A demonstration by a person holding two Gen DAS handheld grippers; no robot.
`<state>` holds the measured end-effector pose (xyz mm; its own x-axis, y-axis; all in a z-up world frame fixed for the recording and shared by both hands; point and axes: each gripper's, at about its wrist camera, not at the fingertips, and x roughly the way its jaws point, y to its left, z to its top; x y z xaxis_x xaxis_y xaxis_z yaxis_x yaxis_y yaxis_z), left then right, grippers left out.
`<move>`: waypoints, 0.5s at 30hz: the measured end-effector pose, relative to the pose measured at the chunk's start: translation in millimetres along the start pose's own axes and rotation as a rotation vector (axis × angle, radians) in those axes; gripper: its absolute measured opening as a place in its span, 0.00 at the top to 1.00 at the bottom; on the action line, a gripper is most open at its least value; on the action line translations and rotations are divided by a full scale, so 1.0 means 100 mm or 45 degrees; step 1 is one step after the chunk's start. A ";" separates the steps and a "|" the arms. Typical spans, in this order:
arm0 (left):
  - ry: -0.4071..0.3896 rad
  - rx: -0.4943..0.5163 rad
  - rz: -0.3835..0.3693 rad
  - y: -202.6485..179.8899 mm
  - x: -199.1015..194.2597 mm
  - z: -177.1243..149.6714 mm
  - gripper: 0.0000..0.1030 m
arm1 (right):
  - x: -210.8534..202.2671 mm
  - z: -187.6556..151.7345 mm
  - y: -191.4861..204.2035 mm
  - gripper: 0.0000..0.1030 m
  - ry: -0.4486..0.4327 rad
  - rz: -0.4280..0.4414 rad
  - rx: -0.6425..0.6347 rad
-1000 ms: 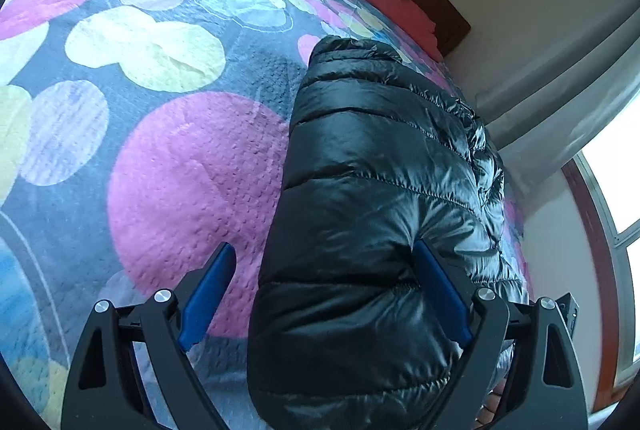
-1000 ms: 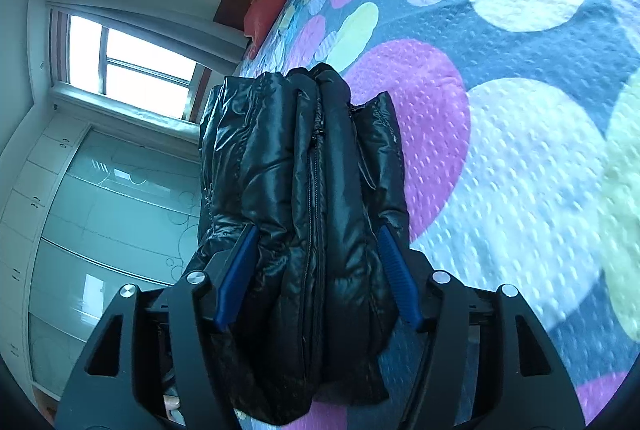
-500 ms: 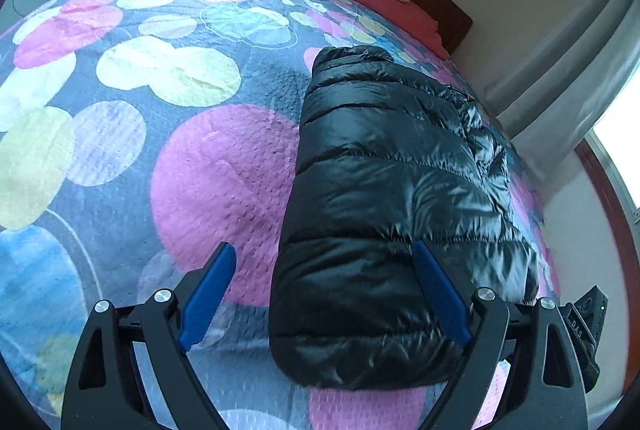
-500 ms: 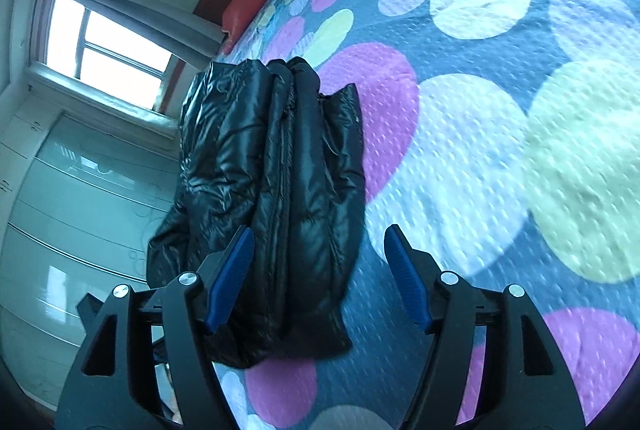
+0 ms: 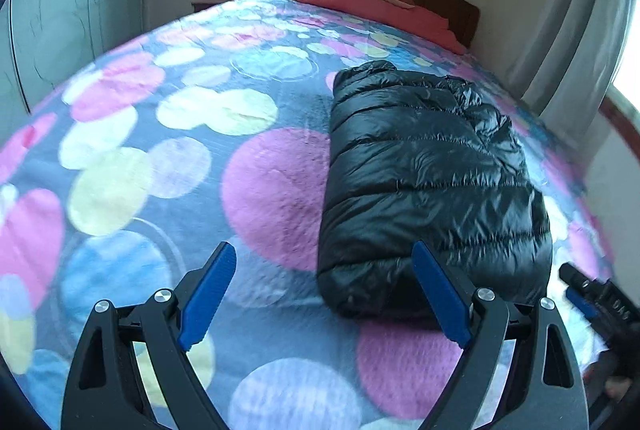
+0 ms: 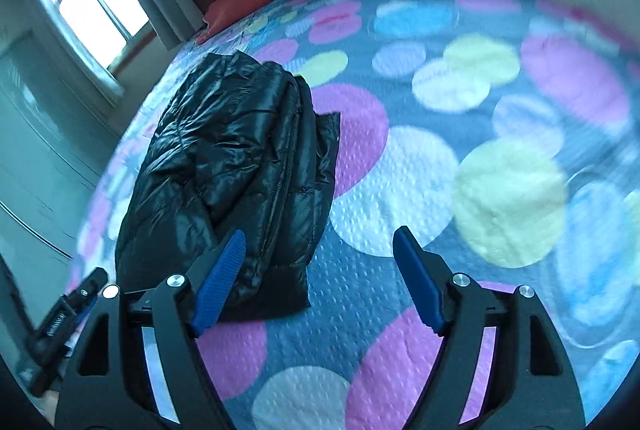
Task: Fold large clothes
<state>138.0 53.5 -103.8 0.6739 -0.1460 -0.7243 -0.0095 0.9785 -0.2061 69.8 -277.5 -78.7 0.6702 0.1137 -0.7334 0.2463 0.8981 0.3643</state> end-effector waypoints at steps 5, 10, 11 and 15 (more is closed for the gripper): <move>-0.055 0.063 0.086 -0.07 -0.23 -0.03 0.13 | -0.19 -0.07 0.30 0.20 -0.074 -0.082 -0.145; -0.137 0.082 0.118 -0.13 -0.50 -0.02 0.13 | -0.43 -0.13 0.57 0.19 -0.190 -0.095 -0.246; -0.166 0.080 0.121 -0.13 -0.57 -0.02 0.13 | -0.50 -0.14 0.61 0.19 -0.224 -0.098 -0.263; -0.263 0.072 0.118 -0.15 -0.79 -0.02 0.13 | -0.73 -0.17 0.73 0.13 -0.343 -0.129 -0.332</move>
<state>83.3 50.6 -44.6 0.8090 -0.0282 -0.5872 -0.0407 0.9938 -0.1038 27.2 -213.1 -8.6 0.8200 -0.0653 -0.5687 0.1574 0.9809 0.1144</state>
